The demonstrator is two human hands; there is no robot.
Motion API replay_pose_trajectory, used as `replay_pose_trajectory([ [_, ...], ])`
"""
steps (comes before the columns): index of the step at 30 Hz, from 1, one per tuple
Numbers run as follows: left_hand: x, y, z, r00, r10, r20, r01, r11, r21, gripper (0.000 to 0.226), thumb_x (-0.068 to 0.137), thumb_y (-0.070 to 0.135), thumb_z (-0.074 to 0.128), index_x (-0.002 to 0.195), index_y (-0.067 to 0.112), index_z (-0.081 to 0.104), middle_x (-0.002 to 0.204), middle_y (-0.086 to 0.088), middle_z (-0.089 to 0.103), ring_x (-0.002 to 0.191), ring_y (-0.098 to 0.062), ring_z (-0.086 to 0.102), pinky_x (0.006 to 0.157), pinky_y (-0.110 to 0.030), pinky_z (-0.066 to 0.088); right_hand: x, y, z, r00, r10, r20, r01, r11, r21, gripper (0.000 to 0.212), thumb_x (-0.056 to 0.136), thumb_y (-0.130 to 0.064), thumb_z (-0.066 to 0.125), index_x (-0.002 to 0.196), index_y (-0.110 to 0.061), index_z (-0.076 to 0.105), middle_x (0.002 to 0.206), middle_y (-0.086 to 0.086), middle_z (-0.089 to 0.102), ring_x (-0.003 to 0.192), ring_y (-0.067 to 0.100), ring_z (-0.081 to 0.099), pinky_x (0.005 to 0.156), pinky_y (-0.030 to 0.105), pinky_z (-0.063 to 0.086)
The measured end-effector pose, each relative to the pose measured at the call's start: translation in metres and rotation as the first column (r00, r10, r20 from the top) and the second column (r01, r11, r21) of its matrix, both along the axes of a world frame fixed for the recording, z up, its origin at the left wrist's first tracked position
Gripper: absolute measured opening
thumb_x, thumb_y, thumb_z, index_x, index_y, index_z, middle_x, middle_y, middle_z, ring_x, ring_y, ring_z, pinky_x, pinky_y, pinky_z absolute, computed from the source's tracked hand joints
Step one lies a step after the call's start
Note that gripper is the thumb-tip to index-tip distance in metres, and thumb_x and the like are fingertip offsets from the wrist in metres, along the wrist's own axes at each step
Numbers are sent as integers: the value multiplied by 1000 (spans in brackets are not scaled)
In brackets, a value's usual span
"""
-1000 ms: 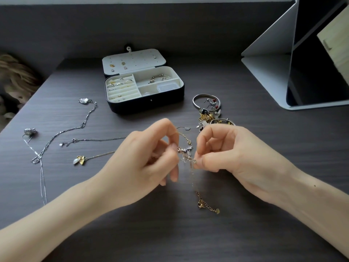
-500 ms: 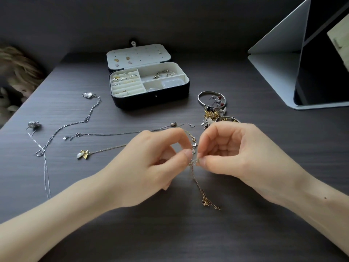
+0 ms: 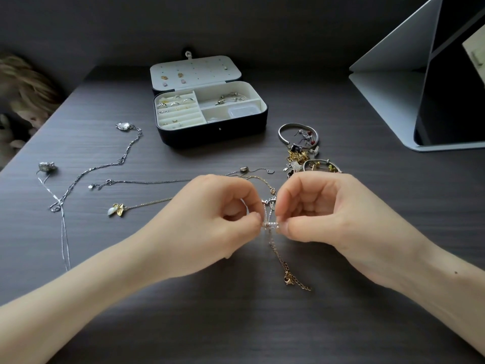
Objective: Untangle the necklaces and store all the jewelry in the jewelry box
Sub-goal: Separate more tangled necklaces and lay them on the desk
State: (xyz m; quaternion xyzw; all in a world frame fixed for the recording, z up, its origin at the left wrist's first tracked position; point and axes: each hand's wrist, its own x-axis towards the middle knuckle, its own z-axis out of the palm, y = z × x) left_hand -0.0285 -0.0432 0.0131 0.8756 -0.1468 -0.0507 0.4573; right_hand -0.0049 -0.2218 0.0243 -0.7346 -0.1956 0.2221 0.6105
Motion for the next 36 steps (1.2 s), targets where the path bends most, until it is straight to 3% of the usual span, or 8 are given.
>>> replay_pose_trajectory([
  [9, 0, 1, 3, 996, -38, -77, 33, 997, -67, 19, 76, 34, 57, 74, 16, 62, 52, -14, 41, 47, -14, 29, 43, -22, 26, 1, -1, -1, 1000, 15, -26, -14, 999, 32, 22, 61, 0, 61, 65, -21, 67, 64, -1, 62, 62, 11, 54, 57, 16, 45],
  [19, 3, 1, 4, 987, 40, -155, -54, 995, -86, 10, 65, 21, 57, 68, 12, 60, 41, 1, 49, 37, -13, 40, 40, -13, 29, 1, 0, -1, 1000, 25, -11, -26, 999, -21, 21, 61, -3, 64, 64, -23, 66, 65, -1, 63, 63, 12, 54, 62, 23, 45],
  [23, 3, 1, 3, 986, 61, -155, -75, 994, -83, 11, 63, 20, 56, 68, 13, 61, 39, 2, 50, 39, -12, 40, 42, -14, 31, 0, -1, -1, 997, 16, 80, -9, 995, -98, 24, 70, 6, 68, 64, -17, 70, 62, -2, 63, 59, 9, 53, 58, 21, 44],
  [26, 3, 1, 3, 985, 66, -157, -78, 994, -71, 12, 63, 22, 54, 69, 14, 60, 39, 1, 52, 41, -12, 40, 43, -15, 32, -3, 0, -1, 980, 6, 197, 29, 984, -174, 15, 71, -4, 68, 67, -18, 72, 64, 7, 65, 57, 14, 50, 54, 29, 43],
  [29, 2, 1, 4, 984, 62, -168, -75, 994, -74, 11, 63, 21, 53, 68, 14, 59, 40, 1, 53, 41, -12, 41, 43, -14, 32, -6, 1, 1, 966, -16, 258, 67, 979, -191, 23, 73, 4, 66, 67, -18, 71, 65, 8, 66, 56, 13, 51, 55, 29, 45],
  [36, 2, 1, 5, 984, 18, -178, -31, 997, -75, 11, 63, 20, 52, 71, 15, 58, 43, 0, 50, 41, -14, 41, 45, -16, 31, -3, 1, 3, 995, -40, 95, 49, 994, -93, 30, 73, 12, 63, 67, -16, 71, 67, 3, 67, 62, 10, 58, 60, 19, 49],
])
